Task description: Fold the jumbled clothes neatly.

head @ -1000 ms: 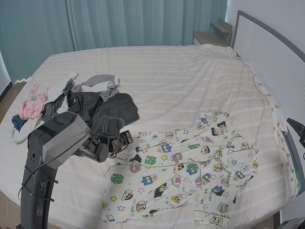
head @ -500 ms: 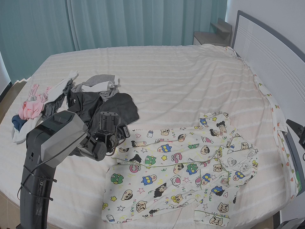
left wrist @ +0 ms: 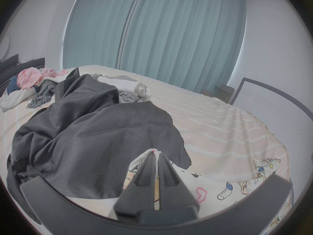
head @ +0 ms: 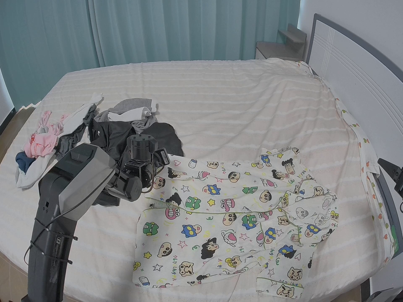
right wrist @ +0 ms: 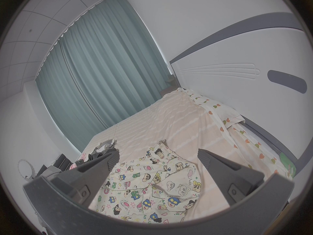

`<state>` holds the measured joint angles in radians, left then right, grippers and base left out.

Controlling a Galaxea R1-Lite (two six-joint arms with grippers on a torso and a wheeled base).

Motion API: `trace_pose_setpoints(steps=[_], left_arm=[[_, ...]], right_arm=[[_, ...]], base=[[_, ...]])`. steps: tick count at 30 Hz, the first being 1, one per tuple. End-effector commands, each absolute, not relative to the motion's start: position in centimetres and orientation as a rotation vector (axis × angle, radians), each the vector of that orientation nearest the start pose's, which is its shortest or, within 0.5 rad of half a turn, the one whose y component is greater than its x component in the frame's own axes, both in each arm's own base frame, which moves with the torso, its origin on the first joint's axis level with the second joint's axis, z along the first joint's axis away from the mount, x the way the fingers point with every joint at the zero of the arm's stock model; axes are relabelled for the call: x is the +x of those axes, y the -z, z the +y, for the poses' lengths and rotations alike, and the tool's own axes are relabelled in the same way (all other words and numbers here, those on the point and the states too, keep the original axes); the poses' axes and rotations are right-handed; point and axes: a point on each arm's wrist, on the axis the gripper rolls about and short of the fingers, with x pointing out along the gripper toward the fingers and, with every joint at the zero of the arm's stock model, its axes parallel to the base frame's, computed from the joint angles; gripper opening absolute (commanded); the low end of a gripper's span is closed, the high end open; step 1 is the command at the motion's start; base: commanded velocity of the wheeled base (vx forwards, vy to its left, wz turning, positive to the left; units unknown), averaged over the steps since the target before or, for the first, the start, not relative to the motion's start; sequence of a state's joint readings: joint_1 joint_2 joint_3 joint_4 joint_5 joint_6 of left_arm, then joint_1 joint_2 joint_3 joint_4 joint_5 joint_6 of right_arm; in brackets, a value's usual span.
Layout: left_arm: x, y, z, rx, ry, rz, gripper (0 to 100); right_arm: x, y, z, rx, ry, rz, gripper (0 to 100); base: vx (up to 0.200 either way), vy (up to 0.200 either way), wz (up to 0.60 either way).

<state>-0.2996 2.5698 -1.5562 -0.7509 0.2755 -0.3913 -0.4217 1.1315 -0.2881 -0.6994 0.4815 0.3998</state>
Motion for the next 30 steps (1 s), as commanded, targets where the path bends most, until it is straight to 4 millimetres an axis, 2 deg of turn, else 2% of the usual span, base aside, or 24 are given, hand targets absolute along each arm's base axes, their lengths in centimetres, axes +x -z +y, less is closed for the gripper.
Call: trace_pose_setpoints(steps=[1, 10, 11, 17, 23, 26, 27, 28, 30], left_arm=[[49.4, -1.3, -14.5, -0.300, -0.037, 0.256, 0], [49.7, -0.9, -14.5, -0.280, -0.049, 0.301, 0], [49.7, -0.9, -14.5, -0.280, -0.049, 0.301, 100], [49.9, -1.1, -14.2, -0.284, -0.074, 0.275, 100], [49.2, -2.7, -12.9, -0.293, -0.138, 0.231, 100], [46.9, -3.6, -12.1, -0.295, -0.130, 0.285, 100], [45.2, -3.7, -12.0, -0.296, -0.088, 0.343, 100], [44.6, -3.6, -11.9, -0.293, -0.074, 0.363, 100], [41.6, -3.5, -11.3, -0.294, 0.020, 0.469, 100]], right_arm=[[13.6, -17.6, -5.0, 0.463, -0.032, 0.144, 100], [13.6, -17.4, -4.9, 0.458, -0.033, 0.150, 100], [13.6, -17.4, -4.9, 0.458, -0.033, 0.150, 100], [13.5, -17.2, -4.9, 0.449, -0.033, 0.157, 100], [13.5, -17.2, -4.9, 0.450, -0.033, 0.158, 100], [13.5, -17.2, -4.9, 0.450, -0.033, 0.158, 100], [13.5, -17.2, -4.9, 0.450, -0.033, 0.158, 100], [13.5, -17.2, -4.9, 0.450, -0.033, 0.158, 100], [13.5, -17.2, -4.9, 0.450, -0.036, 0.158, 100]], base=[[0.000, 0.000, 0.00], [0.000, 0.000, 0.00], [0.000, 0.000, 0.00], [0.000, 0.000, 0.00], [0.000, 0.000, 0.00], [0.000, 0.000, 0.00], [0.000, 0.000, 0.00], [0.000, 0.000, 0.00], [0.000, 0.000, 0.00]])
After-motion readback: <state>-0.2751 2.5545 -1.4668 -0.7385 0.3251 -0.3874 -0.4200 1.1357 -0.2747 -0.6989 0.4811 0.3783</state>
